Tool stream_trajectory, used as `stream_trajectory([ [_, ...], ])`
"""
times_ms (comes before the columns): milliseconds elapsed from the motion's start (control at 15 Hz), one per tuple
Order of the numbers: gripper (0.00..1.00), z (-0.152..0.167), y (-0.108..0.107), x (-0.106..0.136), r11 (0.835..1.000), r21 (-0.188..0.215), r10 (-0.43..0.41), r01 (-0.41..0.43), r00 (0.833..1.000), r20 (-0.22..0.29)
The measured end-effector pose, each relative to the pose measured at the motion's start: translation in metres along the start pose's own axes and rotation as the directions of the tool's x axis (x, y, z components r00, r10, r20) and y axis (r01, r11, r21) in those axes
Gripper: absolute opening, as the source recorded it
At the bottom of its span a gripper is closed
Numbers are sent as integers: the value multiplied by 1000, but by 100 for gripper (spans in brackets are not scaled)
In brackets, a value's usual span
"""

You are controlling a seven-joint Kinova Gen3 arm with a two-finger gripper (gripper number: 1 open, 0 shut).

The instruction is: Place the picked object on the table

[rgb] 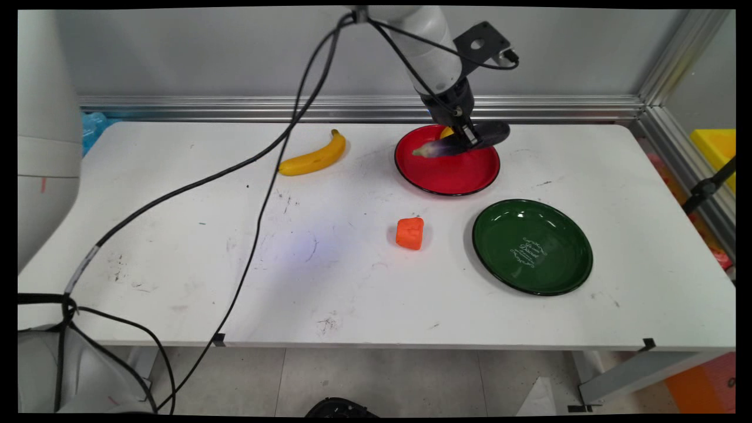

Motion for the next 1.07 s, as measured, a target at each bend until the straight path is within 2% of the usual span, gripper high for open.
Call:
stream_trajectory([
  [267, 0, -45, 35, -15, 995, -50, 92, -91, 996, 22],
  [533, 0, -76, 73, -38, 985, -96, 149, -145, 988, 42],
  [867, 0, -94, 111, -66, 977, -121, 186, -177, 980, 71],
  [1067, 0, -93, 129, -89, 975, -127, 195, -182, 976, 99],
])
